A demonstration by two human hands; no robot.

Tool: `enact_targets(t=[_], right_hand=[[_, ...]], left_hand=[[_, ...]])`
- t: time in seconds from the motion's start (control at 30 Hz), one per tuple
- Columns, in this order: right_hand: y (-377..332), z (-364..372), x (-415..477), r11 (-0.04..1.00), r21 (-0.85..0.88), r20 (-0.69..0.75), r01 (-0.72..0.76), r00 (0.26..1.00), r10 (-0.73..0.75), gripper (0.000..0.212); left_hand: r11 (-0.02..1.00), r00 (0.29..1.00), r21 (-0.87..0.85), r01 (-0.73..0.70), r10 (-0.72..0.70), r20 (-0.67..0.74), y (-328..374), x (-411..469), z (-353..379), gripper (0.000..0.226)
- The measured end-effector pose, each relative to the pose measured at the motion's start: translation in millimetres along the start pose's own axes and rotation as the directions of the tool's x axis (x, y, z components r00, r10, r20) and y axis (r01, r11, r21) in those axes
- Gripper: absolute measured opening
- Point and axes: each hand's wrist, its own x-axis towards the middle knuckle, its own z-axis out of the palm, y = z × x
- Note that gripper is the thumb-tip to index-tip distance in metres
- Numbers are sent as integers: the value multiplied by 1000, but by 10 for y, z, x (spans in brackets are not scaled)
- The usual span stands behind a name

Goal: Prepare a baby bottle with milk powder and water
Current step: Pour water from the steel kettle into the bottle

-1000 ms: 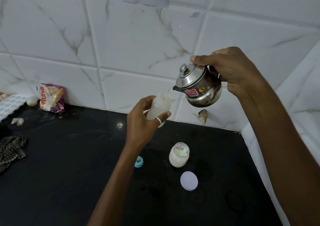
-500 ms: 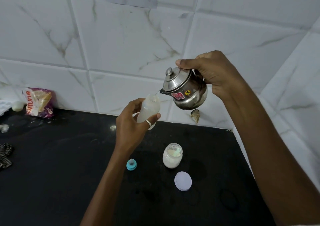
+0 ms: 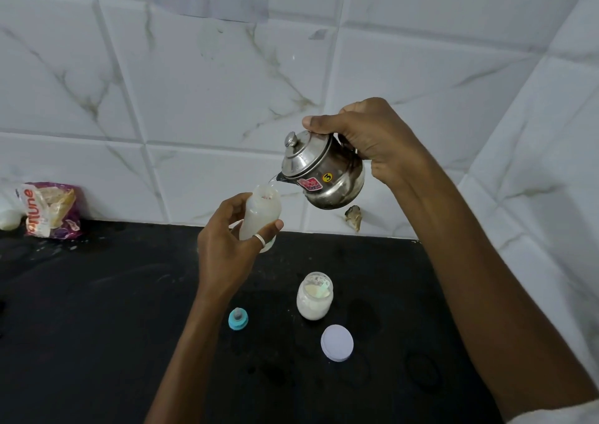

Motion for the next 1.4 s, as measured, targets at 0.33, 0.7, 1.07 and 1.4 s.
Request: enact_targets(t=[0.33,0.7,1.07,1.4], right_hand=[[3,-16,3,1000,6,28,16,999,-16,51],[1,-21,6,1000,1,28,12,1000,-12,38],[15,-14,33,1000,-31,0,5,1000,-5,32],[20,-19,30,1000,-16,5,-3,1000,3,31]], left_hand=[[1000,1000,9,6,-6,5,1,8,17,62],[1000,1000,3,16,-16,1,10,5,23,63],[1000,1000,11,6,-6,-1,16,-3,22,62],[1000,1000,8,11,-11,1,11,-8,27,60]])
